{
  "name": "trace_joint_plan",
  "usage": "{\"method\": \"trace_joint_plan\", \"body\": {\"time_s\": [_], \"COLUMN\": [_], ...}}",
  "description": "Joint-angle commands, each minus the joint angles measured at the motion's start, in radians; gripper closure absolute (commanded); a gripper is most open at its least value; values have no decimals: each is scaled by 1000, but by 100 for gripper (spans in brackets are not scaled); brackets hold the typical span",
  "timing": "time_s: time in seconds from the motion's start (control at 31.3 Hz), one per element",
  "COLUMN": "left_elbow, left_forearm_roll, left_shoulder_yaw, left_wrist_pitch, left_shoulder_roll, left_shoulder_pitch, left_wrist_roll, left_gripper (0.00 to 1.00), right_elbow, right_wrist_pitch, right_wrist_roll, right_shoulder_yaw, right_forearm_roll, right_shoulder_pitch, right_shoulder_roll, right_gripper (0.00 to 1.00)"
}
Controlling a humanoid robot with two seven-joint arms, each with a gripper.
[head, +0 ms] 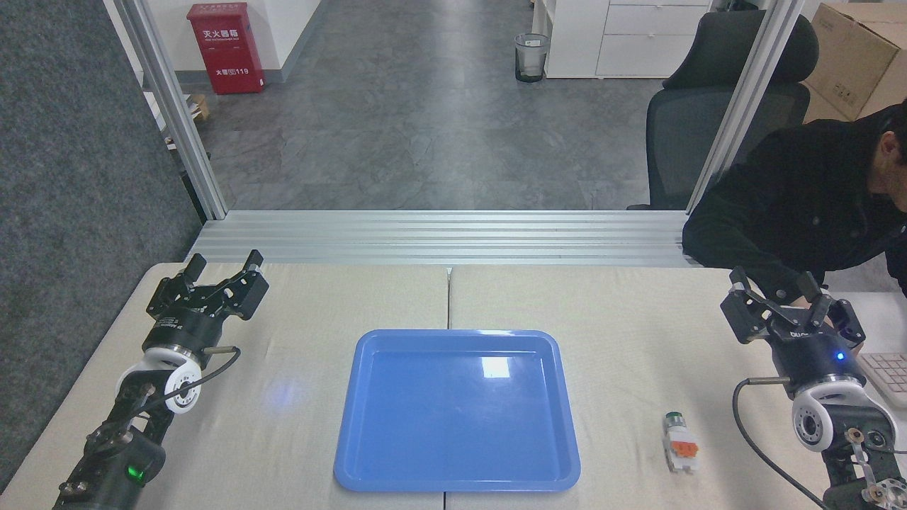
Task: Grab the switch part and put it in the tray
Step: 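Raise the right gripper slightly and open it above the table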
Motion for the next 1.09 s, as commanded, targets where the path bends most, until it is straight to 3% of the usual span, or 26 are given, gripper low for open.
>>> {"method": "trace_joint_plan", "body": {"time_s": [0.0, 1.05], "left_elbow": [1, 3], "left_forearm_roll": [0, 0], "left_shoulder_yaw": [0, 0], "left_wrist_pitch": [0, 0], "left_shoulder_roll": [0, 0], "left_shoulder_pitch": [0, -1], "left_wrist_roll": [1, 1], "left_gripper": [0, 0], "right_elbow": [-2, -4], "right_wrist_pitch": [0, -23], "right_wrist_roll": [-1, -1], "right_shoulder_yaw": [2, 10], "right_forearm_roll": [0, -12], "right_shoulder_pitch": [-1, 2], "right_shoulder_roll": [4, 50], "right_gripper": [2, 2]}}
